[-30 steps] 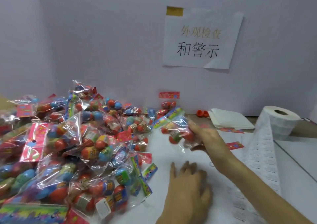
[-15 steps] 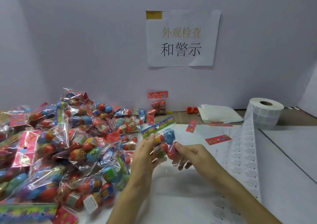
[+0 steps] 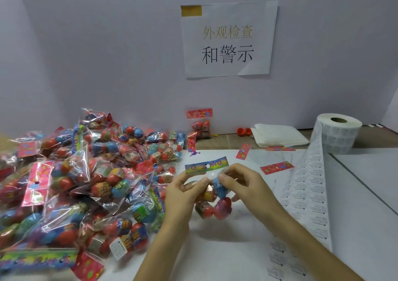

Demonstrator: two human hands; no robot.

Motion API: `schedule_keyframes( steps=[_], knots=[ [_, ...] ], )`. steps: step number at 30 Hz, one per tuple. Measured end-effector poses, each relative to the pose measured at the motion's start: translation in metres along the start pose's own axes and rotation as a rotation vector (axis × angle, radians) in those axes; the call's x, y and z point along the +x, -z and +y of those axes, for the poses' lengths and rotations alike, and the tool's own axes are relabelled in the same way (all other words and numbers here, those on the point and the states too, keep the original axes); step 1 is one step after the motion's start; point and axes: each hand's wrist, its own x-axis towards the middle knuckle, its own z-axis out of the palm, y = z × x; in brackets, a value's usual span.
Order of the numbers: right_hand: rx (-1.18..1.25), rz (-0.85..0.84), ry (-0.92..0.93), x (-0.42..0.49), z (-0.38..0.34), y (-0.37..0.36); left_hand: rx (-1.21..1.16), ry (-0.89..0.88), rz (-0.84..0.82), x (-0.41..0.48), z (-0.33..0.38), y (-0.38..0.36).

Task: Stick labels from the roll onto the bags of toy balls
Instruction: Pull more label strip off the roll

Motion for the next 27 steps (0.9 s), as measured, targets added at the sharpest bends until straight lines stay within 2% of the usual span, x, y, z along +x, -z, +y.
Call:
schedule_keyframes(
  steps=[9,12,19,23,27],
  knots=[
    [0.044,0.025,-0.037,0.003,0.007,0.004,0.035,-0.047,-0.007,-0.002,0.0,-0.005],
    [-0.016,0.061,0.005,0.004,0.008,0.005,0.006,0.001,-0.04,-0.002,0.001,-0.004],
    [0.038,0.143,0.008,0.007,0.009,0.014,0.056,0.136,-0.183,-0.006,0.0,-0.008],
    [0.123,0.069,-0.074,0.009,0.007,0.016,0.065,0.08,-0.14,-0.006,-0.001,-0.007],
    [0.017,-0.039,-0.086,0.007,0.007,0.012,0.069,0.048,-0.086,-0.003,-0.003,-0.005]
  ],
)
